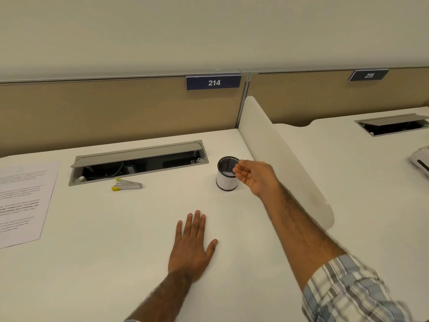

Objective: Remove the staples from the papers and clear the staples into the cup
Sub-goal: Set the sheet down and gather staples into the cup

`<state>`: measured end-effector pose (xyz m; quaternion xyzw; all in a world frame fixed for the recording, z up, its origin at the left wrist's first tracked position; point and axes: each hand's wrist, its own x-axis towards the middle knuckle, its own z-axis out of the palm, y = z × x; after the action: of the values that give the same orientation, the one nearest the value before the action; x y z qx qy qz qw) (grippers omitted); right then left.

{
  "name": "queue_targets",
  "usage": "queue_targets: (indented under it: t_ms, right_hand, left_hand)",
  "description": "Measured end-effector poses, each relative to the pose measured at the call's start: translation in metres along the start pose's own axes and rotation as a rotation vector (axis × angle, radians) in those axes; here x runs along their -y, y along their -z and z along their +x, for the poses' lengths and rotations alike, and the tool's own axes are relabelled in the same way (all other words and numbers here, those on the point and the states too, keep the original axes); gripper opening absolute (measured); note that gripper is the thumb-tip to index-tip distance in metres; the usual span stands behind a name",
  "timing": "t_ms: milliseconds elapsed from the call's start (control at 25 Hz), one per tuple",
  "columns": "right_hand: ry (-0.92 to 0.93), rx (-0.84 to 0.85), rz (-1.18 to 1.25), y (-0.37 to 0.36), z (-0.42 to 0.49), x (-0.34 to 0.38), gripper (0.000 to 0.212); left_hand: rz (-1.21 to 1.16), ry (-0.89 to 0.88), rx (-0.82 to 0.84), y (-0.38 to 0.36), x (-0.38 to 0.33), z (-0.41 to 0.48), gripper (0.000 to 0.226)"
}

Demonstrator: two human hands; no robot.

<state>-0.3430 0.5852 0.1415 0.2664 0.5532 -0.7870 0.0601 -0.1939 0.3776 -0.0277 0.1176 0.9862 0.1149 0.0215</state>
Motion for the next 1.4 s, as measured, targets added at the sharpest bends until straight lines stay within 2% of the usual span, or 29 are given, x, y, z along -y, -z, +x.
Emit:
queue_targets:
  t_ms: [120, 240, 320, 440, 560, 640, 720, 840, 960, 1040, 1120, 1200, 1400]
  right_hand:
    - [0.195, -0.094, -0.417, -0.015, 0.021, 0.006, 0.009]
    - [0.414, -0.147, -1.057, -0.027, 0.036, 0.003, 0.013]
    - [0.466, -0.125, -1.415, -0.030, 0.035, 0.003, 0.016]
    - [0.503, -0.095, -1.673, -0.031, 0.031, 0.008, 0.019]
    - [0.559, -0.117, -1.753, -0.028, 0.032, 0.012, 0.015]
    - [0.579, -0.134, -1.688, -0.025, 0.033, 0.014, 0.009]
    - [0.604, -0.123, -1.558, -0.021, 0.035, 0.014, 0.014]
    - [0.650, -0.035, -1.237, -0.012, 0.030, 0.006, 0.022]
    - [0.767, -0.077, -1.056, 0.016, 0.012, -0.028, 0.031]
    - [0.751, -0.058, -1.201, 0.048, 0.002, -0.068, 0.041]
    - [0.576, 0.027, -1.551, 0.077, -0.004, -0.102, 0.059]
    - [0.439, 0.082, -1.808, 0.098, -0.009, -0.127, 0.066]
    - [0.530, 0.177, -1.943, 0.111, -0.029, -0.146, 0.069]
  left_hand:
    - [-0.010, -0.010, 0.001, 0.001, 0.000, 0.000, 0.078]
    - [-0.013, -0.006, -0.006, 0.000, 0.000, 0.000, 0.077]
    - [-0.009, -0.001, -0.004, 0.000, 0.001, 0.001, 0.078]
    - [-0.004, -0.002, 0.006, -0.001, 0.000, 0.001, 0.078]
    - [-0.002, -0.001, 0.005, -0.001, 0.000, 0.001, 0.078]
    - [-0.008, -0.001, 0.013, -0.001, 0.000, 0.002, 0.078]
    - [-0.010, -0.002, 0.010, 0.000, -0.001, 0.001, 0.078]
    - [-0.015, -0.002, 0.022, 0.001, -0.001, 0.000, 0.078]
    - [-0.006, -0.008, 0.023, 0.002, -0.002, 0.001, 0.079]
    - [0.008, -0.004, 0.030, 0.002, -0.001, 0.002, 0.079]
    - [0.025, 0.002, 0.041, 0.000, -0.001, 0.002, 0.079]
    - [0.026, -0.001, 0.047, 0.000, 0.000, 0.002, 0.079]
    - [0.022, 0.004, 0.045, 0.000, -0.002, 0.002, 0.079]
